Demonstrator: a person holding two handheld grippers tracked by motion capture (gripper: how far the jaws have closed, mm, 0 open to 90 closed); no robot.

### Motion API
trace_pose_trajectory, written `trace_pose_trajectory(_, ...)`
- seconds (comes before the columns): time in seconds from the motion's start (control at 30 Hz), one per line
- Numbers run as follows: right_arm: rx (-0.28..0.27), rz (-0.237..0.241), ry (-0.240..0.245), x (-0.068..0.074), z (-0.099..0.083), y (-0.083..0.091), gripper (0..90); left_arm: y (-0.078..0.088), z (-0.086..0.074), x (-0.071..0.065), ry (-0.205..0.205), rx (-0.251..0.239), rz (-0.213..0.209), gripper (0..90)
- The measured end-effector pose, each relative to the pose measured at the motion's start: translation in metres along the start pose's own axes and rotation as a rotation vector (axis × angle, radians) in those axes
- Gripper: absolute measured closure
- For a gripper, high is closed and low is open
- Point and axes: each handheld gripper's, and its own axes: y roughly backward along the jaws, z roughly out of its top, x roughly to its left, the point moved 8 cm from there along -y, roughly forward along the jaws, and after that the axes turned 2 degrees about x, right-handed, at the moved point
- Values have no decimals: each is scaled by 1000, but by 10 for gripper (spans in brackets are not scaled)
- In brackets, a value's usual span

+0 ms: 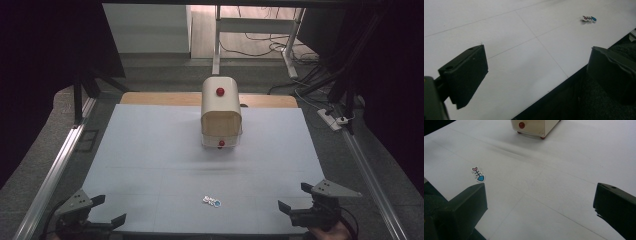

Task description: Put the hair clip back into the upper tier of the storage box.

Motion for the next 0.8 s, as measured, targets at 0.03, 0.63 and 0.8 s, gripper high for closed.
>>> trace_pose_trajectory(0.03, -2, -3, -5, -1, 0, 0, 0, 0, 0, -1, -18, 4, 5, 31)
trace_pose_trajectory(0.63, 32, -1, 5, 0, -1, -4, 0, -2, -1, -10, -60, 28, -6, 30)
trace_pose_trajectory(0.8, 39, -4, 12, 1, -1, -5, 0, -1, -1, -9, -55, 24, -19, 30)
